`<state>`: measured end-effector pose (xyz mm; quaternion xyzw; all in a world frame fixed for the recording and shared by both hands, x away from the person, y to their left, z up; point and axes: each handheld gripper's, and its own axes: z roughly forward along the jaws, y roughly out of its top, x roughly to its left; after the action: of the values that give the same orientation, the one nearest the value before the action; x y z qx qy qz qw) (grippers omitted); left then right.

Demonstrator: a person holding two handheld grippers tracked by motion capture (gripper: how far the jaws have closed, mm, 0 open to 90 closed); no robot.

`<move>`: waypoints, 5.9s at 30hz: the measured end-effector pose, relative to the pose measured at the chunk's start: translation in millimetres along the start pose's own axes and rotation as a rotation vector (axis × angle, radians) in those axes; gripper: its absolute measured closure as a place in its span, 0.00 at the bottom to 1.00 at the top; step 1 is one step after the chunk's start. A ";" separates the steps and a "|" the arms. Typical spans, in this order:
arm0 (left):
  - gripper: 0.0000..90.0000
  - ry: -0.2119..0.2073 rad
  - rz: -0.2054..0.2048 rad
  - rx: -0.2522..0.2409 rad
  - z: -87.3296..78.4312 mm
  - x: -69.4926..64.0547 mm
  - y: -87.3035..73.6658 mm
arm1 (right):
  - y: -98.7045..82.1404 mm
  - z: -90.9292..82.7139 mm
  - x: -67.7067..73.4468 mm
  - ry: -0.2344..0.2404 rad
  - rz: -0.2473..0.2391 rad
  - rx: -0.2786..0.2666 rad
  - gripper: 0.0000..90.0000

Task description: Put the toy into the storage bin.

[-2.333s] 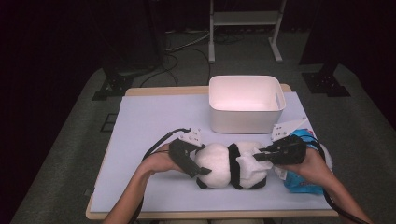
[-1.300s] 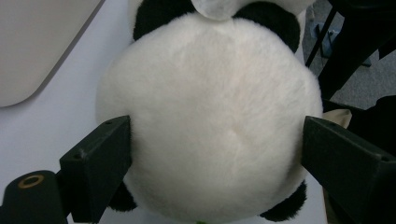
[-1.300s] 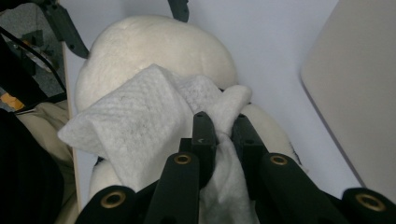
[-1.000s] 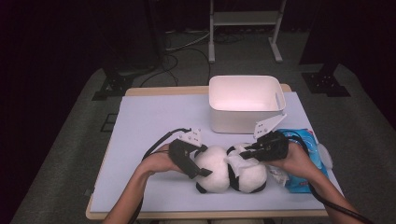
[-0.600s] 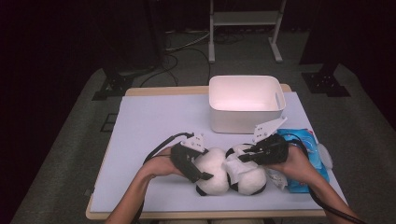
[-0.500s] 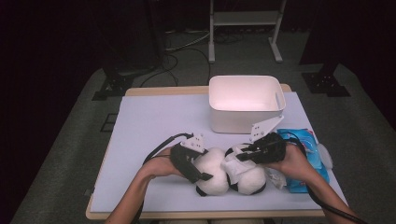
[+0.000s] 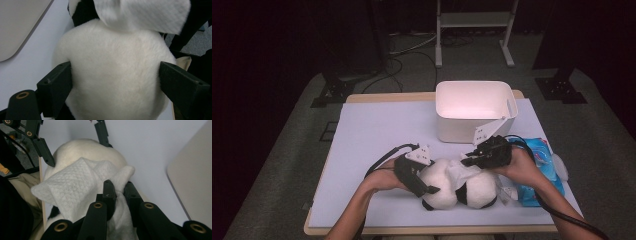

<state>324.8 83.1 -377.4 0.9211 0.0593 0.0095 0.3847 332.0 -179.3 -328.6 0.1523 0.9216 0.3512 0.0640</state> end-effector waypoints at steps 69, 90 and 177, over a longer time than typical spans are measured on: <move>0.15 0.019 -0.062 -0.014 2.4 5.6 -0.4 | -75.8 -44.8 -12.9 -0.086 0.176 -0.044 0.91; 0.15 0.033 -0.084 0.001 6.4 8.7 8.3 | -53.1 -39.5 18.1 -0.062 0.082 -0.048 0.90; 0.20 -0.005 -0.015 -0.049 16.4 0.7 20.9 | -3.4 -16.3 16.7 0.002 -0.023 -0.082 0.90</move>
<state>328.6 57.0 -374.1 0.9110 0.0652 0.0057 0.4073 311.8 -186.4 -318.9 0.1388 0.9082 0.3880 0.0732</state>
